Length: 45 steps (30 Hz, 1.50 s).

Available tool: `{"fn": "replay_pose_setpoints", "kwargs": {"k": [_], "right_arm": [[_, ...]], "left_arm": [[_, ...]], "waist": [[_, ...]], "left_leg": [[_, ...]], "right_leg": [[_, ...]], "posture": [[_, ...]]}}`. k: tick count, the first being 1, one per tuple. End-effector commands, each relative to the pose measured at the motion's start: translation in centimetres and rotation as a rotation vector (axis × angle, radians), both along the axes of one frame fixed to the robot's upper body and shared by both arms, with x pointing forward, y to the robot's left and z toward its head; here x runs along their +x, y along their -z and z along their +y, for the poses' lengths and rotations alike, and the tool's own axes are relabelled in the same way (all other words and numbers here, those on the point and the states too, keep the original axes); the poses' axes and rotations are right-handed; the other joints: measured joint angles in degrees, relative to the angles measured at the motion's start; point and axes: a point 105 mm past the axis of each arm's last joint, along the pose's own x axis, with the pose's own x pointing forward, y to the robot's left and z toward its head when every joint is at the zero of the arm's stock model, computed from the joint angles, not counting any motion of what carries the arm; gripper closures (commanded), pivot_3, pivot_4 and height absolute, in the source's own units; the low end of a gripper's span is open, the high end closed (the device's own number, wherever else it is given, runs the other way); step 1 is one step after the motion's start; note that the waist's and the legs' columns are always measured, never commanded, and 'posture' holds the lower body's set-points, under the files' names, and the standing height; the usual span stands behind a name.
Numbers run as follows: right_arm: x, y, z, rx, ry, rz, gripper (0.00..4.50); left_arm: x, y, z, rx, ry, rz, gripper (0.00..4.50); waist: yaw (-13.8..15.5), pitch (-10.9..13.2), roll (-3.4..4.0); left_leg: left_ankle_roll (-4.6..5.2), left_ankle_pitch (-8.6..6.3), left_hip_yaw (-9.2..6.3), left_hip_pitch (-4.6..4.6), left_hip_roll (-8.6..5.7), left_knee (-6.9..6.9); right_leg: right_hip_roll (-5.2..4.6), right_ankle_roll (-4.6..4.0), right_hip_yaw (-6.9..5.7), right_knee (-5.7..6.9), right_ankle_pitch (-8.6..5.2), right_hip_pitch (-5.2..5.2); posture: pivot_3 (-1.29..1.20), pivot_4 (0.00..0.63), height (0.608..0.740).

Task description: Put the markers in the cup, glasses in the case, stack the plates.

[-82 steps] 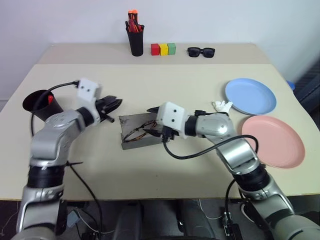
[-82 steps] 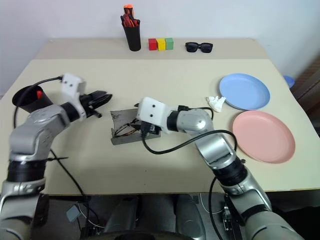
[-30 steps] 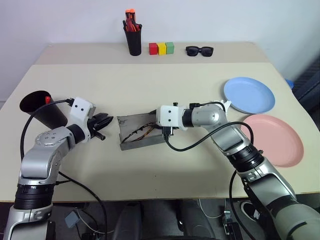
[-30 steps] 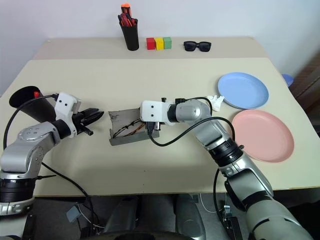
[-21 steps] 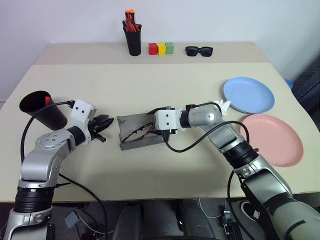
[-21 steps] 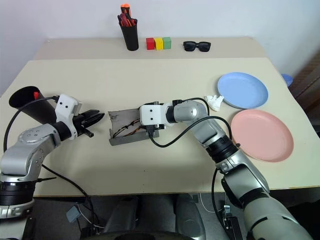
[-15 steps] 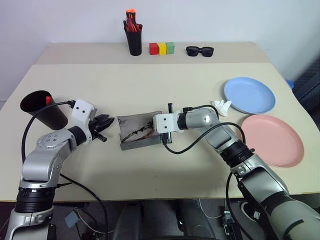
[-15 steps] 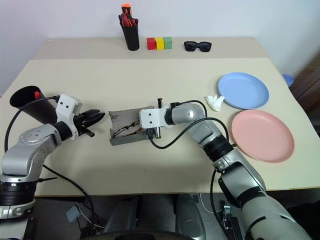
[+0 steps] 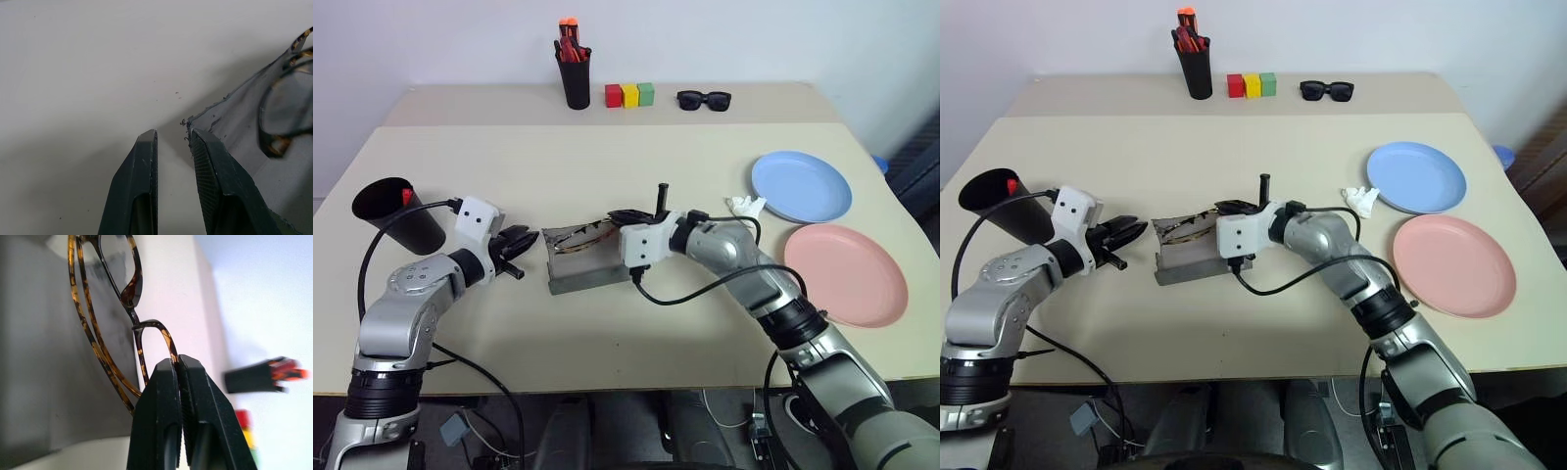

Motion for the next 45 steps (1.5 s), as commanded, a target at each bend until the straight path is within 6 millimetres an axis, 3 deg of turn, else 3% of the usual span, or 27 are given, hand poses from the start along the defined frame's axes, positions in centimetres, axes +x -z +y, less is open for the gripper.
{"fn": "replay_pose_setpoints", "kwargs": {"k": [1, 5, 6, 8, 14, 20, 23, 29, 33, 45], "right_arm": [[-1.1, 0.3, 0.4, -0.025, -0.044, -0.064, 4.42], [-1.4, 1.3, 0.0, -0.026, -0.055, 0.035, 4.42], [-1.4, 1.2, 0.0, -0.011, -0.056, 0.068, 4.19], [-1.6, 1.1, 0.0, -0.003, -0.069, 0.111, 3.55], [-2.8, -0.2, 0.0, 0.104, -0.130, 0.293, 0.60], [-1.7, -2.4, -0.5, 0.293, -0.073, 0.486, 0.60], [0.5, -3.4, -0.7, 0.406, 0.011, 0.590, 1.36], [2.4, -2.2, -0.7, 0.464, 0.119, 0.785, 4.40], [2.4, -1.7, -0.5, 0.456, 0.111, 0.843, 4.46], [2.4, 0.4, 0.1, 0.308, 0.092, 0.772, 4.46]], "left_arm": [[0.3, -1.1, -0.6, 0.003, 0.023, -0.041, 3.46], [0.4, -1.1, -0.7, 0.003, 0.028, -0.043, 3.46], [0.4, -1.1, -0.7, 0.002, 0.028, -0.043, 3.46], [0.4, -1.0, -0.7, 0.004, 0.029, -0.041, 3.46], [0.3, -1.0, -0.7, 0.002, 0.027, -0.039, 3.46], [0.3, -0.9, -0.7, 0.003, 0.025, -0.037, 3.46], [0.3, -0.8, -0.6, 0.001, 0.022, -0.037, 3.46], [0.2, -1.0, -0.3, 0.002, 0.013, -0.040, 3.46], [0.1, -1.0, 0.0, 0.005, 0.004, -0.042, 3.46], [0.0, -1.0, 0.0, 0.008, 0.001, -0.045, 3.46]], "waist": [[0.0, 0.0, 0.00], [-0.2, 0.0, 0.00], [-0.2, 0.0, 0.00], [-0.1, 0.0, 0.00], [-0.1, 0.0, 0.00], [0.0, 0.0, 0.00], [-0.2, 0.0, 0.02], [0.0, 0.0, 0.02], [0.0, 0.0, 0.02], [-0.1, 0.0, 0.02]], "left_leg": [[0.00, 0.00, 0.00, 0.00, 0.00, 0.00], [0.00, 0.00, 0.01, 0.02, 0.00, 0.01], [0.00, 0.00, 0.01, 0.03, 0.00, 0.01], [0.00, 0.00, 0.01, 0.05, 0.00, 0.01], [0.00, 0.00, 0.00, 0.09, 0.00, 0.02], [0.00, 0.00, -0.01, 0.11, 0.01, 0.02], [0.00, 0.00, 0.00, 0.11, 0.00, 0.04], [0.00, 0.00, -0.01, 0.12, 0.01, -0.02], [0.00, 0.00, 0.00, 0.09, 0.00, -0.01], [0.00, 0.00, 0.00, 0.10, 0.01, -0.01]], "right_leg": [[0.00, 0.00, 0.00, 0.00, 0.00, 0.00], [0.00, 0.00, 0.02, 0.00, 0.00, 0.01], [0.01, 0.00, 0.02, 0.00, 0.00, 0.01], [0.00, 0.00, 0.02, 0.00, 0.00, 0.06], [0.00, 0.00, 0.01, -0.01, 0.00, 0.11], [0.00, 0.00, 0.01, 0.00, 0.00, 0.12], [0.00, 0.00, 0.01, 0.00, 0.00, 0.12], [0.01, -0.01, 0.01, -0.01, 0.00, 0.11], [0.00, 0.00, 0.00, -0.01, 0.00, 0.10], [0.01, 0.00, 0.00, -0.01, 0.00, 0.09]], "posture": [[0.00, 0.150, 0.740], [0.00, 0.150, 0.740], [0.00, 0.150, 0.740], [0.00, 0.150, 0.740], [0.00, 0.150, 0.740], [0.00, 0.150, 0.740], [0.00, 0.150, 0.740], [0.00, 0.150, 0.740], [0.00, 0.150, 0.740], [0.00, 0.150, 0.740]]}}
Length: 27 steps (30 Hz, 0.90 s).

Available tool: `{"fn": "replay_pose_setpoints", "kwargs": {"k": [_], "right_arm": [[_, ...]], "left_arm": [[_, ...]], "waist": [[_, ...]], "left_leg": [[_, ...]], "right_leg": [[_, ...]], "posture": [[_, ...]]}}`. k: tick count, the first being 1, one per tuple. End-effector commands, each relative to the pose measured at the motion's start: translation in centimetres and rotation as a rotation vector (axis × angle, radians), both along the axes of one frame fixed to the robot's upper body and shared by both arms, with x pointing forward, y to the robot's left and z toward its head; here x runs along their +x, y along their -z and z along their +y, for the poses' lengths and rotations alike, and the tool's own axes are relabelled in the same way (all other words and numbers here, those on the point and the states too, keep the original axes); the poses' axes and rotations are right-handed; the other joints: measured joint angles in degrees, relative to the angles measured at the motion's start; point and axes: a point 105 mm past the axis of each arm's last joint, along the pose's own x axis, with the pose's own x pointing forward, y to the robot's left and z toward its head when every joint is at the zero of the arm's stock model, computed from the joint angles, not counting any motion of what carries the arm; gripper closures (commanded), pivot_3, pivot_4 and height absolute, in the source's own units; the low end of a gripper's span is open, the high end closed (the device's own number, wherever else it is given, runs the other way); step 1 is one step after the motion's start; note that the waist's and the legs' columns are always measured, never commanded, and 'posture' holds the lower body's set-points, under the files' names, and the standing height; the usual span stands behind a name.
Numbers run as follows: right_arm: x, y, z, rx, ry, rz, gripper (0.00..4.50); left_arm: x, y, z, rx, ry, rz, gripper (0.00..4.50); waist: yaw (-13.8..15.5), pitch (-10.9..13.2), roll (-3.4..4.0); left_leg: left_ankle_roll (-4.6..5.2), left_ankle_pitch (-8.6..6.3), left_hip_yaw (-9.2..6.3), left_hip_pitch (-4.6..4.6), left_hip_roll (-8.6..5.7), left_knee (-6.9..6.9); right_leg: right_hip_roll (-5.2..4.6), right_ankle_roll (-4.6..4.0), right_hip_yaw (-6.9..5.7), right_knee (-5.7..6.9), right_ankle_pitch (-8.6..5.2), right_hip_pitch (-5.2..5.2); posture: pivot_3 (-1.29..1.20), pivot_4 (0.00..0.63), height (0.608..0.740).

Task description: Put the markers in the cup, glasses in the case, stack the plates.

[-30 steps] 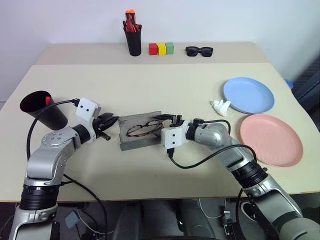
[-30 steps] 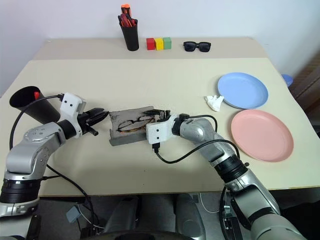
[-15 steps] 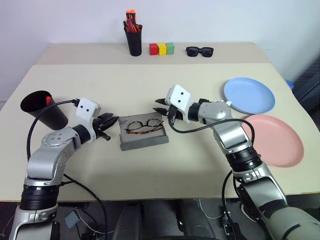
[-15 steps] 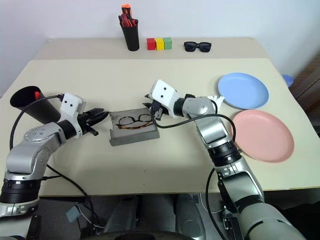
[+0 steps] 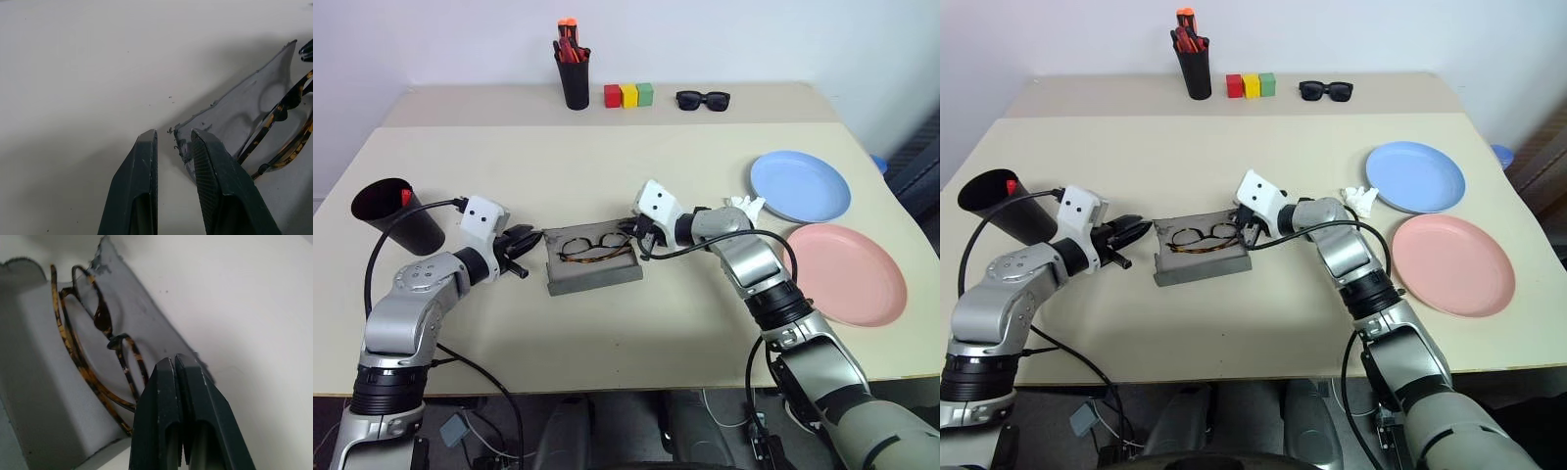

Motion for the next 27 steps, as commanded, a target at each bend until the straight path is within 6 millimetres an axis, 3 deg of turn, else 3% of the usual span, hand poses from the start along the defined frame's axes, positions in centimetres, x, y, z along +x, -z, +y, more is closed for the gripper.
{"fn": "replay_pose_setpoints", "kwargs": {"k": [1, 17, 27], "right_arm": [[-0.4, -1.2, 0.7, -0.002, -0.053, -0.064, 4.46], [-5.1, -0.2, 1.5, -0.059, -0.268, -0.102, 4.46], [-6.7, 0.3, 2.8, -0.084, -0.336, -0.182, 4.46]], "left_arm": [[-0.1, -1.4, 0.4, 0.010, -0.007, -0.057, 3.46], [-0.1, -1.4, 0.3, 0.012, -0.003, -0.049, 3.46], [-0.1, -1.3, 0.4, 0.011, -0.005, -0.047, 3.46]], "waist": [[0.0, 0.0, 0.00], [0.0, 0.0, 0.00], [0.0, 0.0, -0.01]], "left_leg": [[0.00, 0.00, 0.00, 0.00, 0.00, 0.00], [0.00, 0.00, 0.00, 0.01, 0.00, 0.01], [0.00, 0.00, 0.00, 0.01, 0.00, 0.01]], "right_leg": [[0.00, 0.00, 0.00, 0.00, 0.00, 0.00], [0.00, 0.00, 0.00, 0.00, 0.00, 0.00], [0.00, 0.00, 0.00, 0.00, -0.01, 0.01]], "posture": [[0.00, 0.150, 0.740], [0.00, 0.150, 0.740], [0.00, 0.150, 0.740]]}}
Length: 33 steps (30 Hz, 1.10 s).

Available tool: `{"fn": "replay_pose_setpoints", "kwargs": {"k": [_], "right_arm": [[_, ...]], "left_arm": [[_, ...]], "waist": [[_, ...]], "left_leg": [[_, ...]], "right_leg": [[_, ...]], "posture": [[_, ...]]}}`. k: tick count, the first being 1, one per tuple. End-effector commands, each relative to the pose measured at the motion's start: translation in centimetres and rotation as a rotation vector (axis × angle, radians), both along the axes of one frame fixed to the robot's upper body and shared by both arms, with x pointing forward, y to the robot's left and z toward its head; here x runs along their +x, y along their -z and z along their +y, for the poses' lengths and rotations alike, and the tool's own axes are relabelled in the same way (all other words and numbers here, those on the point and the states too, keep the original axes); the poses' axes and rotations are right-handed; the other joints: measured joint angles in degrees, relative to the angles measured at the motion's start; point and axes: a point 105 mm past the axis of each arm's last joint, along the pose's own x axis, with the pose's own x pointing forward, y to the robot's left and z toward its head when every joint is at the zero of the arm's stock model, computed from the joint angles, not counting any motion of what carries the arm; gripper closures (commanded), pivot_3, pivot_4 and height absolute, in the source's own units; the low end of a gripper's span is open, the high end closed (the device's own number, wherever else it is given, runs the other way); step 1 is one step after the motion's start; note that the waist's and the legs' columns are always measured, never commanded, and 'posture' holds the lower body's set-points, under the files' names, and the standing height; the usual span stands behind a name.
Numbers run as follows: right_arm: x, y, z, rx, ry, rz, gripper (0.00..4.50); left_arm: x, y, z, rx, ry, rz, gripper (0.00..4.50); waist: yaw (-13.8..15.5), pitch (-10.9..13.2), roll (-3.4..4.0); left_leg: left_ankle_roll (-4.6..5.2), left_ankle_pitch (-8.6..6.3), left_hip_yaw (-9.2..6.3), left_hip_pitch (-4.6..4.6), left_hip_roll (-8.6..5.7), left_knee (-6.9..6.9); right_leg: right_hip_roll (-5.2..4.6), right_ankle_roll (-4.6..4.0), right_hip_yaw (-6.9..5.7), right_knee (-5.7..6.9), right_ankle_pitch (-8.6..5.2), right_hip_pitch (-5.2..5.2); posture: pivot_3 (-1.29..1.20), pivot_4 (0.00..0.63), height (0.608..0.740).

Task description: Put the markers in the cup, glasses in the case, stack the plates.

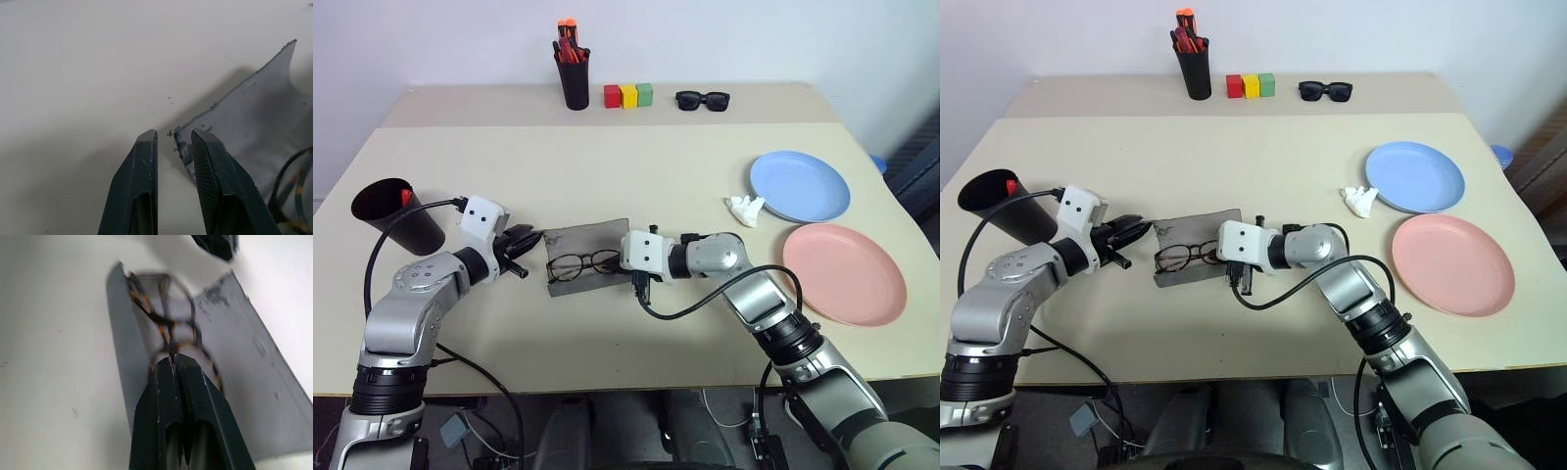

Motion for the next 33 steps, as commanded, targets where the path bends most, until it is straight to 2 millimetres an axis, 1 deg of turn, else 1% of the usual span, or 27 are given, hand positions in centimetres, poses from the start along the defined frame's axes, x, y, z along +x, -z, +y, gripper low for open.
{"fn": "replay_pose_setpoints", "kwargs": {"k": [1, 6, 15, 20, 26, 30, 33], "right_arm": [[-0.3, -0.9, 0.4, 0.008, -0.016, -0.046, 4.46], [0.0, -0.6, 0.2, -0.008, -0.007, -0.043, 4.46], [0.5, -2.4, 0.2, 0.053, 0.015, -0.025, 4.46], [1.2, -2.7, 0.3, 0.068, 0.047, -0.005, 4.46], [1.7, -3.0, 0.5, 0.087, 0.062, 0.011, 4.46], [2.4, -3.7, 0.8, 0.113, 0.083, 0.008, 4.46], [3.0, -4.8, 1.2, 0.145, 0.089, 0.001, 4.46]], "left_arm": [[-0.1, -1.3, 0.4, 0.010, -0.005, -0.046, 3.46], [-0.1, -1.2, 0.3, 0.011, -0.004, -0.045, 3.46], [-0.2, -1.0, 0.3, 0.012, -0.004, -0.042, 3.46], [-0.2, -1.0, 0.2, 0.010, -0.005, -0.044, 3.46], [-0.2, -1.0, 0.3, 0.009, -0.008, -0.044, 3.46], [-0.2, -0.9, 0.3, 0.009, -0.009, -0.044, 3.46], [-0.2, -0.9, 0.3, 0.007, -0.009, -0.045, 3.46]], "waist": [[0.0, 0.0, 0.00], [0.0, 0.0, 0.00], [0.0, 0.0, 0.00], [0.0, 0.0, 0.00], [0.0, 0.0, 0.00], [0.0, 0.0, 0.00], [0.0, 0.0, 0.00]], "left_leg": [[0.00, 0.00, 0.00, 0.00, 0.00, 0.00], [0.00, 0.00, 0.00, 0.00, 0.00, 0.00], [0.00, 0.00, 0.00, 0.00, 0.00, 0.00], [0.00, 0.00, 0.00, 0.00, 0.00, 0.00], [0.00, 0.00, 0.00, 0.00, 0.00, 0.00], [0.00, 0.00, 0.00, 0.00, 0.00, 0.00], [0.00, 0.00, 0.00, 0.00, 0.00, 0.00]], "right_leg": [[0.00, 0.00, 0.00, 0.00, 0.00, 0.00], [0.00, 0.00, 0.00, 0.00, 0.00, 0.00], [0.00, 0.00, 0.00, 0.00, 0.00, 0.01], [0.00, 0.00, 0.00, 0.00, 0.00, 0.00], [-0.01, 0.00, 0.00, 0.00, 0.00, 0.00], [0.00, 0.00, 0.00, 0.00, 0.00, 0.00], [0.00, 0.00, 0.00, 0.00, 0.00, 0.00]], "posture": [[0.00, 0.150, 0.740], [0.00, 0.150, 0.740], [0.00, 0.150, 0.740], [0.00, 0.150, 0.740], [0.00, 0.150, 0.740], [0.00, 0.150, 0.740], [0.00, 0.150, 0.740]]}}
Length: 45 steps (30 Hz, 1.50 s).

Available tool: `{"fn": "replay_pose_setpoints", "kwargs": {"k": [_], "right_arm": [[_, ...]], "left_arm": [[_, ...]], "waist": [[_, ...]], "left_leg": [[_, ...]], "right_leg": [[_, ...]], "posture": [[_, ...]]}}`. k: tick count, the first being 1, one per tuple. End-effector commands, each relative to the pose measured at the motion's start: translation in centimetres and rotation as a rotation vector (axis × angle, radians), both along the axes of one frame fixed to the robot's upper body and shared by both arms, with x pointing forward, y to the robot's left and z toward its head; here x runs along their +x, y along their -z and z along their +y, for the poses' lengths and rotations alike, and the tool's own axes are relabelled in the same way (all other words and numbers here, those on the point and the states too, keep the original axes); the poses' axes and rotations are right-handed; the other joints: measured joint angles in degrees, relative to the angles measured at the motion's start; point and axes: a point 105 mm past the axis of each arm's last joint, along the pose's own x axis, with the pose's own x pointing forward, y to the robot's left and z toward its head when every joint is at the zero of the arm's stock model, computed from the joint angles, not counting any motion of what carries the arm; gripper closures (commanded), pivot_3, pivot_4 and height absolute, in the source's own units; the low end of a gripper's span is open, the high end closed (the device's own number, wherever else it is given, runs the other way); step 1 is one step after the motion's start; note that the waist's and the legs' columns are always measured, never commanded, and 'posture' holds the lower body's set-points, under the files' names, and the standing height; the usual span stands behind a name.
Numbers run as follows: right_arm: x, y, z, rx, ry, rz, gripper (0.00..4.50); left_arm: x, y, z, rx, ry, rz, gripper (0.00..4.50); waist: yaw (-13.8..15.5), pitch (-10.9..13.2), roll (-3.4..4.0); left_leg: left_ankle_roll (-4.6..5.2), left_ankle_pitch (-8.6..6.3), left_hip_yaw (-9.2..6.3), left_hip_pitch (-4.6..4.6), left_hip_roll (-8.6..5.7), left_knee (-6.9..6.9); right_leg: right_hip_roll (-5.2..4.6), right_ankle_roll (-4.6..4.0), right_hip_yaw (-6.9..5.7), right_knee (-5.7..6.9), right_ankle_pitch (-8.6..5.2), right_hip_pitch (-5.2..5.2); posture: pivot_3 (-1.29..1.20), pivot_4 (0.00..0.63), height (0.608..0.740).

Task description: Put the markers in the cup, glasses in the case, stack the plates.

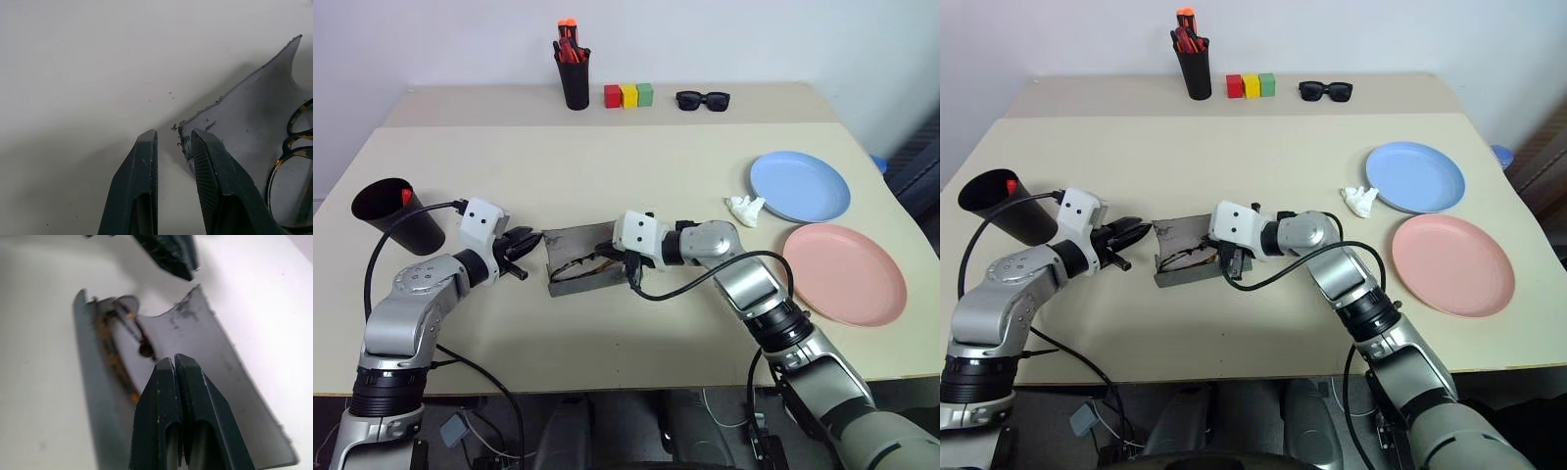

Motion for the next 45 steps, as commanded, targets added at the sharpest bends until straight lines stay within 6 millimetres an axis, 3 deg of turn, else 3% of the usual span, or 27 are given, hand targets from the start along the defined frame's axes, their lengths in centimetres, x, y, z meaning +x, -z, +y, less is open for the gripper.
{"fn": "replay_pose_setpoints", "kwargs": {"k": [1, 6, 12, 19, 22, 28, 34, 39, 45], "right_arm": [[1.0, -2.8, 0.7, 0.069, 0.008, -0.053, 4.46], [0.9, -1.8, 0.7, 0.018, -0.020, -0.044, 4.46], [-0.6, 1.1, -0.4, -0.054, -0.058, 0.003, 4.46], [-1.7, 2.5, -1.1, -0.077, -0.068, 0.024, 4.46], [-1.8, 2.4, -1.1, -0.069, -0.059, 0.013, 4.46], [-1.6, -0.8, -0.5, -0.020, -0.071, -0.094, 4.46], [0.2, -3.9, 0.1, -0.006, -0.039, -0.178, 4.46], [0.9, -2.5, 0.2, -0.061, -0.055, -0.165, 4.46], [-0.3, 0.6, -0.8, -0.119, -0.107, -0.103, 4.46]], "left_arm": [[-0.1, -1.2, 0.2, 0.006, -0.002, -0.053, 3.46], [-0.2, -1.3, 0.2, 0.005, -0.004, -0.057, 3.46], [-1.5, -1.9, 0.2, -0.043, 0.038, -0.056, 3.46], [-2.1, -1.9, 1.0, -0.046, 0.022, -0.040, 3.46], [-2.2, -1.9, 1.1, -0.044, 0.018, -0.038, 3.46], [-2.2, -1.9, 1.2, -0.042, 0.014, -0.032, 3.46], [-2.2, -1.9, 1.2, -0.039, 0.014, -0.031, 3.46], [-2.1, -1.8, 1.0, -0.042, 0.014, -0.034, 3.46], [-2.5, -1.9, 1.2, -0.052, 0.005, -0.037, 3.46]], "waist": [[0.0, 0.0, 0.00], [0.1, 0.0, 0.00], [0.0, 0.0, 0.00], [0.0, 0.0, 0.01], [0.0, 0.0, 0.01], [0.0, 0.0, 0.01], [0.0, 0.0, 0.01], [0.1, 0.0, 0.00], [0.0, 0.0, 0.00]], "left_leg": [[0.00, 0.00, 0.00, 0.00, 0.00, 0.00], [0.00, 0.00, 0.00, 0.00, 0.00, -0.01], [0.00, 0.00, 0.00, -0.02, 0.00, -0.03], [0.00, 0.00, 0.00, 0.01, 0.01, -0.01], [0.00, 0.00, 0.00, 0.00, 0.01, -0.01], [0.00, 0.00, 0.00, 0.00, 0.01, -0.01], [0.00, 0.00, 0.00, 0.01, 0.01, -0.01], [0.00, 0.00, 0.00, -0.01, 0.00, -0.02], [0.00, 0.00, 0.00, -0.02, 0.01, -0.05]], "right_leg": [[0.00, 0.00, 0.00, 0.00, 0.00, 0.00], [0.00, 0.00, 0.00, 0.00, 0.00, 0.00], [-0.01, 0.00, -0.01, -0.04, 0.00, 0.00], [0.00, 0.00, 0.00, -0.02, 0.00, 0.01], [0.00, 0.00, 0.00, -0.04, 0.00, 0.01], [0.00, -0.01, 0.00, -0.03, -0.01, 0.01], [0.00, -0.01, 0.00, -0.03, -0.01, 0.00], [-0.01, -0.01, -0.01, -0.07, -0.01, 0.02], [0.00, -0.01, -0.01, -0.07, 0.00, 0.00]], "posture": [[0.00, 0.150, 0.740], [0.00, 0.150, 0.740], [0.00, 0.150, 0.740], [0.00, 0.150, 0.740], [0.00, 0.150, 0.740], [0.00, 0.150, 0.740], [0.00, 0.150, 0.740], [0.00, 0.150, 0.740], [0.00, 0.150, 0.740]]}}
